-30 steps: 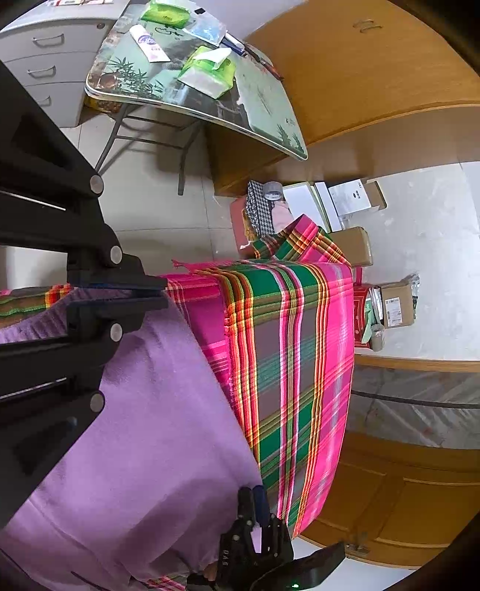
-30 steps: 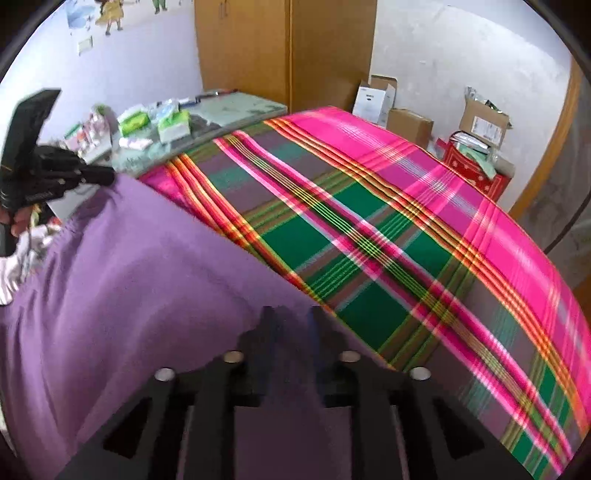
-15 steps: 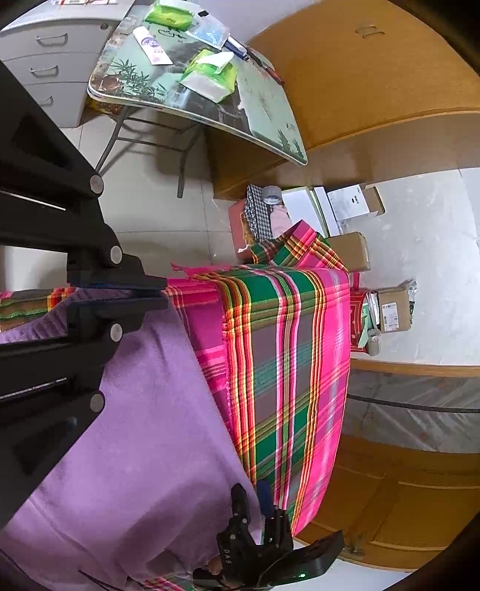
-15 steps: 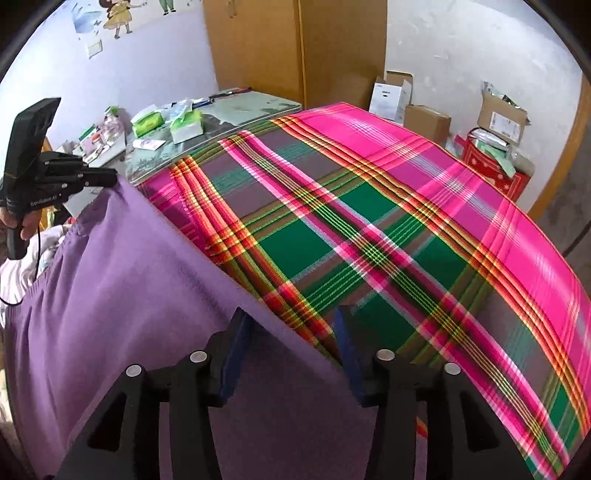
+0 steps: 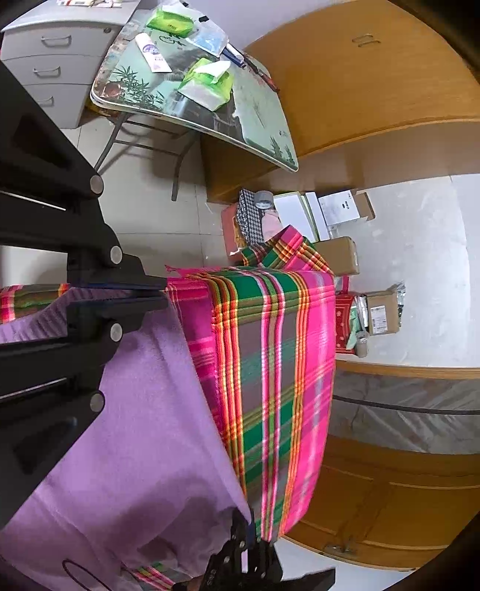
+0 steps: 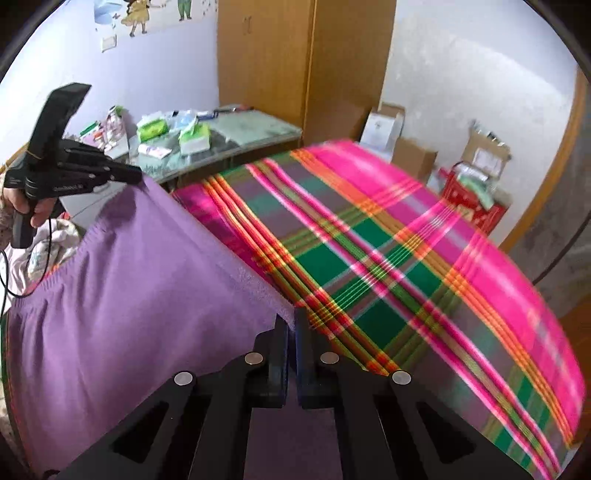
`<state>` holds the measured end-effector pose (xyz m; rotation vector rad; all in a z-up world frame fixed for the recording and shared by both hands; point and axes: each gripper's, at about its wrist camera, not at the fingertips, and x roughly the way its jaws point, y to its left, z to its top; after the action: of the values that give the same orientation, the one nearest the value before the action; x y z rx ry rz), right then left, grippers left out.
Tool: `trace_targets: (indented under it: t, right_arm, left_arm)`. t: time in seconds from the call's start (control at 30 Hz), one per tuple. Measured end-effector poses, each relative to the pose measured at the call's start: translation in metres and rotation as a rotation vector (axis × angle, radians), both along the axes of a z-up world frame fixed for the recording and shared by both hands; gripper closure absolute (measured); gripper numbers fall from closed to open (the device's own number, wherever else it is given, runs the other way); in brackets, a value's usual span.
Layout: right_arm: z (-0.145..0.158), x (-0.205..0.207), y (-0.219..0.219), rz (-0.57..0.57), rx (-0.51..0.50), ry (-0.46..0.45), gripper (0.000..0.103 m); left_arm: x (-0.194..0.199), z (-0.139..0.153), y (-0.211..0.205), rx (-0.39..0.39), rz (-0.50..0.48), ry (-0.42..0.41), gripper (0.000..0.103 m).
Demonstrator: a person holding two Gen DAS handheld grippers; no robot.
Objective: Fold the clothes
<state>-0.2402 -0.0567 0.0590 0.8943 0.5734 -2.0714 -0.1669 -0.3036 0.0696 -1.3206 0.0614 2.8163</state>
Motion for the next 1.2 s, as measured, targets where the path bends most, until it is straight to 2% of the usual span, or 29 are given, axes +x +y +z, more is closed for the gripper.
trace_targets:
  t: [0.2, 0.43, 0.6, 0.9, 1.2]
  right_arm:
    - [0.031, 0.054, 0.008, 0.010, 0.009, 0.095, 0.100]
    - [0.052, 0.109, 0.027, -0.001, -0.018, 0.130, 0.100]
    - [0.064, 0.148, 0.038, -0.004, -0.058, 0.146, 0.100]
    - [0.072, 0.218, 0.043, 0.039, -0.070, 0.171, 0.100]
    - [0.063, 0.259, 0.052, 0.034, -0.067, 0.158, 0.100]
  left_arm:
    - [0.024, 0.021, 0.010, -0.029, -0.017, 0.040, 0.100]
    - [0.059, 0.045, 0.025, -0.053, -0.040, 0.086, 0.100]
    - [0.086, 0.052, 0.032, -0.076, -0.051, 0.101, 0.099]
    - [0.133, 0.057, 0.035, -0.065, -0.036, 0.113, 0.100]
    - [0.172, 0.052, 0.042, -0.058, -0.042, 0.115, 0.099]
